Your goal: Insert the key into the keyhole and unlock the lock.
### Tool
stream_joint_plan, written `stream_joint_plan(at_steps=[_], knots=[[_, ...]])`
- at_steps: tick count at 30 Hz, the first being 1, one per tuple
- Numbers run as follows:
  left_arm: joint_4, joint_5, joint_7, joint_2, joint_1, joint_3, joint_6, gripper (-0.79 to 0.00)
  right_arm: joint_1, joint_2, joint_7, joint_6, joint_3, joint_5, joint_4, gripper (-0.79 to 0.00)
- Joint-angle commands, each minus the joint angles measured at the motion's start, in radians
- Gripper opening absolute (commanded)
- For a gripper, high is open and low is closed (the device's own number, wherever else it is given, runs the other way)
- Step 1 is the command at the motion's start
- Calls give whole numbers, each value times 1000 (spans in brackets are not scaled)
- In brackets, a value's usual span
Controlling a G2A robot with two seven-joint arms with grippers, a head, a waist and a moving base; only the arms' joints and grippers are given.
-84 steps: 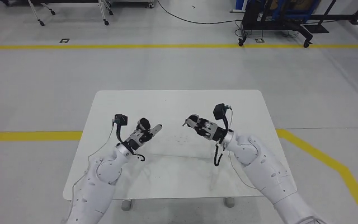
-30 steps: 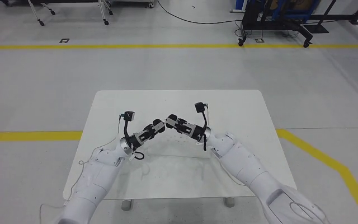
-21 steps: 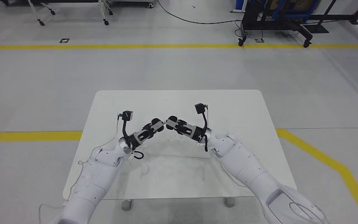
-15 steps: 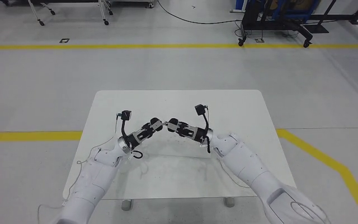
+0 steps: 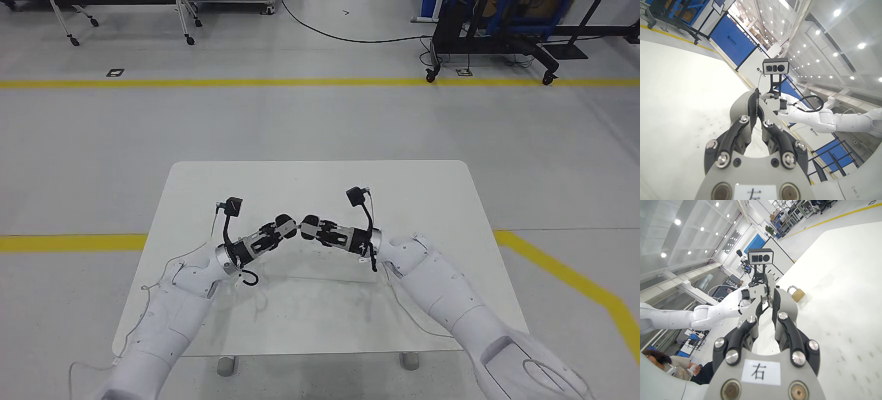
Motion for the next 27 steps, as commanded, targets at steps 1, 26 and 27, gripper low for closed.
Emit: stream_joint_plan(at_steps=[1, 26, 27], knots=[[-2, -1, 0, 1, 0, 1, 0, -785, 0, 0, 2, 2, 0, 2, 1, -785], [-670, 1058, 221, 110, 355, -277, 615, 0, -43, 40, -64, -91, 97, -49, -1, -785], [-706, 1151, 223, 110, 389, -268, 695, 0, -43, 40, -64, -91, 97, -49, -1, -785]])
